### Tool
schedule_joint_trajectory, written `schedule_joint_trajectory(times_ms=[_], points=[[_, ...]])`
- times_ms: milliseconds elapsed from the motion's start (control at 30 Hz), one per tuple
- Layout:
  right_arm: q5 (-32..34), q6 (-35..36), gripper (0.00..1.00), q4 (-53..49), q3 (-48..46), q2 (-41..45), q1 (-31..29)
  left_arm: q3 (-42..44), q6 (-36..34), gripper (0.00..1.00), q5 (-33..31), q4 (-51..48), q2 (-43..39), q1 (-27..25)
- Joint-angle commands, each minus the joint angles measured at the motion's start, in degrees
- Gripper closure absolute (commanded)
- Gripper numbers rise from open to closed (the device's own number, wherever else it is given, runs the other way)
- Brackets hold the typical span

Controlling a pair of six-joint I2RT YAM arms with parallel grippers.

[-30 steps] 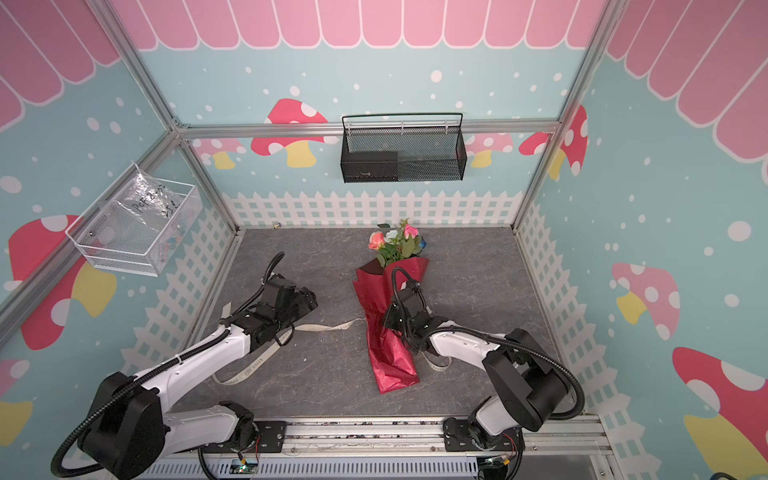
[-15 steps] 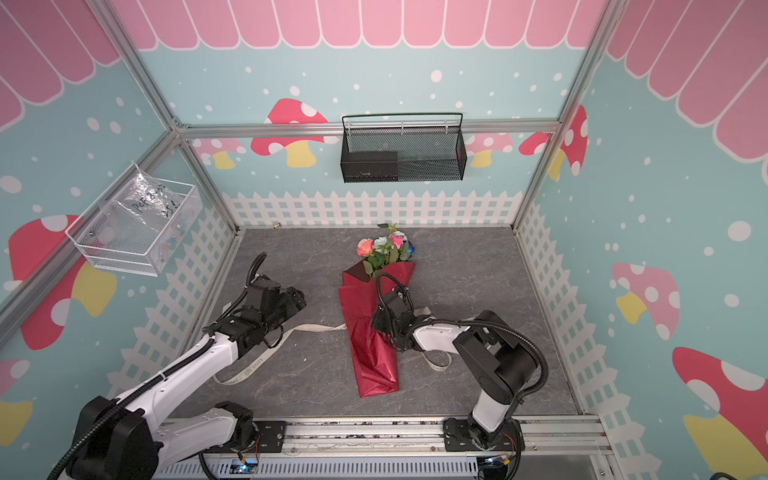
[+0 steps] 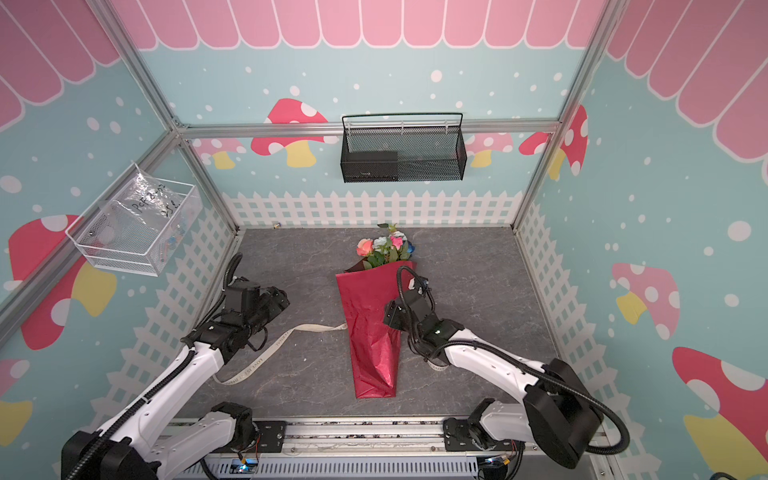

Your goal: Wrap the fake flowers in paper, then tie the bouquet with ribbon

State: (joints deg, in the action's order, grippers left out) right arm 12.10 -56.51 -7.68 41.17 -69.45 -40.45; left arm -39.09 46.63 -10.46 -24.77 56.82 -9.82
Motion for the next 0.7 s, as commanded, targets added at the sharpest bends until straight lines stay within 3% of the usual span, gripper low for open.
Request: schedule_joint_trajectory(times_ms=[0,100,200,333,467,567,667], points=[[3.31,4.99,0.27,-12.74,-1.25,3.89,2.88,-0.66,-1.18,0.09,0.70,-3.76,-2.89,2.53],[2.95,9.05,0.34,-16.51,-1.51,6.61,4.14,-1.02,-2.15,0.11,3.72,-3.20,-3.98,2.71],[-3.97,13.36,0.42,-12.93,-0.52,5.62,3.94,-0.99,-2.53,0.17,10.43,1.82,-3.61,0.98],[-7.51,14.63,0.52,-7.51,1.77,0.12,1.46,-2.80,-1.09,0.17,11.59,9.83,1.41,-11.27],[-7.90,15.85,0.56,-6.45,5.47,-5.63,0.83,-6.20,-0.47,0.06,15.25,17.78,10.74,-22.53],[-7.40,16.60,0.58,-5.97,7.04,-7.76,0.79,-9.10,-0.88,0.03,15.69,19.25,17.23,-25.61],[-7.82,16.85,0.58,-5.78,8.42,-9.18,0.75,-10.85,-0.68,0.07,16.72,21.96,22.58,-25.84]])
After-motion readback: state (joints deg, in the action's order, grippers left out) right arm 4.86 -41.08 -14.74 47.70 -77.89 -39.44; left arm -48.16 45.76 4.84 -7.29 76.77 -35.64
